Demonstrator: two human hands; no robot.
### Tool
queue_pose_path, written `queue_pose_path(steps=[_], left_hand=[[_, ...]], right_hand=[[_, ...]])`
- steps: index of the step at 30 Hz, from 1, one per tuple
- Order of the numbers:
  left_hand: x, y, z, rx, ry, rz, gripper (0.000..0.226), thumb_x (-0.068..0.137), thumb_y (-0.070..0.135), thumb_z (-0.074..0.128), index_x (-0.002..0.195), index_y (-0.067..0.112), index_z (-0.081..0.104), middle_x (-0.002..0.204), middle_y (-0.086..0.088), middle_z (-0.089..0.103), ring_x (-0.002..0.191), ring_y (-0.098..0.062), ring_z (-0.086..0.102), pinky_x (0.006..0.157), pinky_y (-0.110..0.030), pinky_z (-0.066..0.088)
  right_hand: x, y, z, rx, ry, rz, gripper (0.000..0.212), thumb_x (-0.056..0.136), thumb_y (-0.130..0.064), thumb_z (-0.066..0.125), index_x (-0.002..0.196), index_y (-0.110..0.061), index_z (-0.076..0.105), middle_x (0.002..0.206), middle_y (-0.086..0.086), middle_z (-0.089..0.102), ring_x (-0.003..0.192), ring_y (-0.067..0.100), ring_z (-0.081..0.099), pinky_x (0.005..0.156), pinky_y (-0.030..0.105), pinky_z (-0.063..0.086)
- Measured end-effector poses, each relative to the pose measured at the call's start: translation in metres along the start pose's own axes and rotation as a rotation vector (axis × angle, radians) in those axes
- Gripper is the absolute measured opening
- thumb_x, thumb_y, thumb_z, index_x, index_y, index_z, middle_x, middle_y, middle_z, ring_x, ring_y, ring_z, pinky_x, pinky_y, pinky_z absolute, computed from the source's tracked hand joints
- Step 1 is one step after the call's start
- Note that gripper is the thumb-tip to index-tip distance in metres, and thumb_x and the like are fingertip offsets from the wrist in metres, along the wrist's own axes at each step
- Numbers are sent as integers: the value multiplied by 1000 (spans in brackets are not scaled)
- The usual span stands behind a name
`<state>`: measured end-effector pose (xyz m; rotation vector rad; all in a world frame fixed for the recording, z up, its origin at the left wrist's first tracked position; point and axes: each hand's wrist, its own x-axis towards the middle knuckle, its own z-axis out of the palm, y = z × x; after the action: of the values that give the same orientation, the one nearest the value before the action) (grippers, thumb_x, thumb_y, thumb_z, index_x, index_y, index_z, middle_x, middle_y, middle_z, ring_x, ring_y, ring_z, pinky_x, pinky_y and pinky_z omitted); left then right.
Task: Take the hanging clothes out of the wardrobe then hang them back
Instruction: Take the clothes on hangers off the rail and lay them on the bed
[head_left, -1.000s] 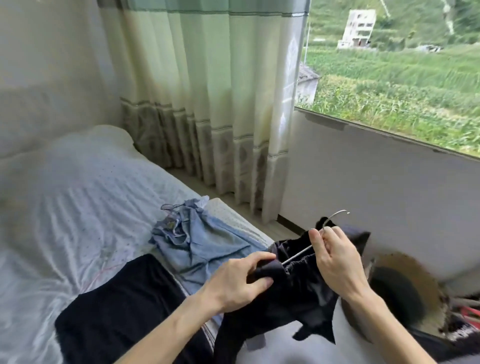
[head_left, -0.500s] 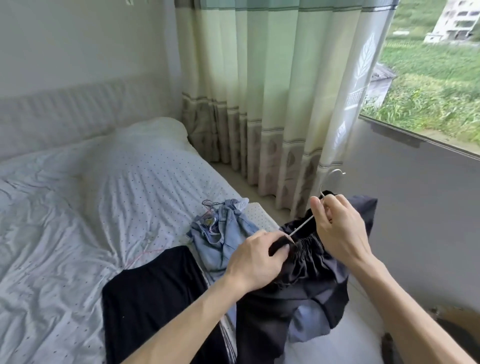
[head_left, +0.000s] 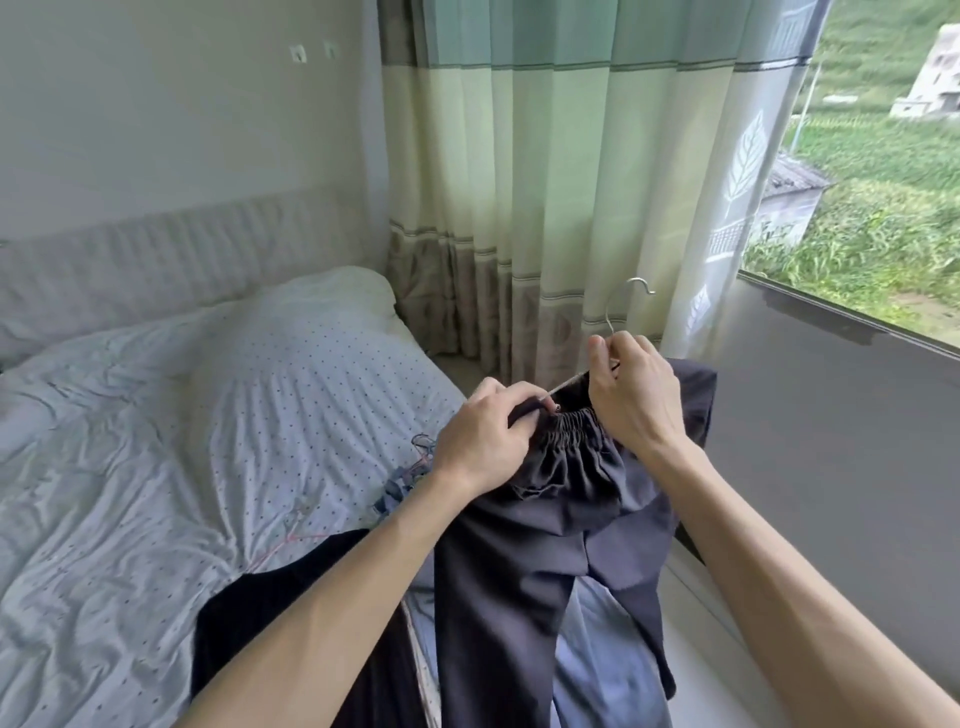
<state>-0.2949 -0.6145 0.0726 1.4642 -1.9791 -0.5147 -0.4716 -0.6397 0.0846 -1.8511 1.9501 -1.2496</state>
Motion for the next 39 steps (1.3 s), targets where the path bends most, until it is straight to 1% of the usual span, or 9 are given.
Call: queue_pose_path(steps=[3, 5, 11, 17, 21, 27, 32, 35, 39], left_hand=[[19, -35, -9, -55, 54, 9, 18, 96, 34, 59, 103, 48, 66, 94, 12, 52, 89, -6, 58, 79, -36, 54], [34, -67, -16, -89, 87, 3, 20, 95, 30, 62, 101, 49, 68, 97, 10, 55, 91, -6, 60, 81, -39, 55], [106, -192, -25, -102, 123, -100, 38, 95, 20, 59, 94, 58, 60, 97, 6, 56, 90, -8, 61, 82, -34, 54], [189, -336, 9, 0, 29, -236, 26, 96, 31, 58, 110, 52, 61, 101, 5, 55, 95, -18, 61, 84, -37, 52], [206, -433, 48, 299, -246, -506, 59, 95, 33, 59, 148, 37, 34, 142, -8, 44, 130, -35, 42, 99, -49, 43], [160, -499, 142, 244, -667, -556, 66, 94, 40, 53, 155, 32, 27, 157, -8, 29, 142, -31, 31, 113, -45, 34], [102, -495, 203, 286, -1051, -488, 78, 96, 55, 43, 156, 43, -5, 166, 0, -9, 152, -33, -2, 120, -56, 10], [67, -492, 224, 309, -1113, -490, 87, 96, 57, 42, 153, 39, -22, 164, 0, -21, 152, -34, -8, 120, -59, 8], [53, -500, 224, 356, -1117, -458, 88, 98, 55, 42, 152, 36, -25, 163, 4, -25, 152, -31, -9, 119, -60, 8]], right_hand=[[11, -1, 25, 87, -28, -100, 24, 100, -42, 48, 106, -21, 56, 110, -6, 53, 86, 14, 62, 79, 31, 41], [16, 5, 48, 140, 3, -127, 32, 97, -42, 54, 122, -22, 51, 124, -6, 46, 87, 8, 64, 79, 31, 47], [22, 64, 158, 56, 48, -50, 52, 91, -34, 64, 133, -12, 42, 143, 4, 35, 111, 28, 59, 93, 43, 51], [-13, 118, 281, -391, -533, 182, 68, 96, -50, 50, 150, -13, 32, 158, 7, 27, 139, 32, 33, 112, 40, 34], [-43, 142, 343, -504, -911, 345, 70, 98, -54, 39, 155, -19, 19, 163, 4, 13, 146, 31, 19, 115, 40, 28], [-81, 174, 397, -579, -1163, 495, 72, 98, -57, 35, 158, -26, 9, 167, 6, -3, 152, 34, 1, 121, 47, 18], [-97, 199, 414, -636, -1291, 542, 73, 98, -58, 33, 157, -38, -6, 165, 4, -17, 151, 36, -14, 122, 53, 7], [-112, 206, 417, -657, -1378, 552, 73, 98, -58, 34, 156, -40, -8, 165, 2, -16, 151, 34, -13, 121, 54, 9], [-122, 205, 417, -607, -1373, 598, 72, 99, -53, 34, 157, -38, -7, 166, 2, -13, 153, 30, -10, 122, 51, 8]])
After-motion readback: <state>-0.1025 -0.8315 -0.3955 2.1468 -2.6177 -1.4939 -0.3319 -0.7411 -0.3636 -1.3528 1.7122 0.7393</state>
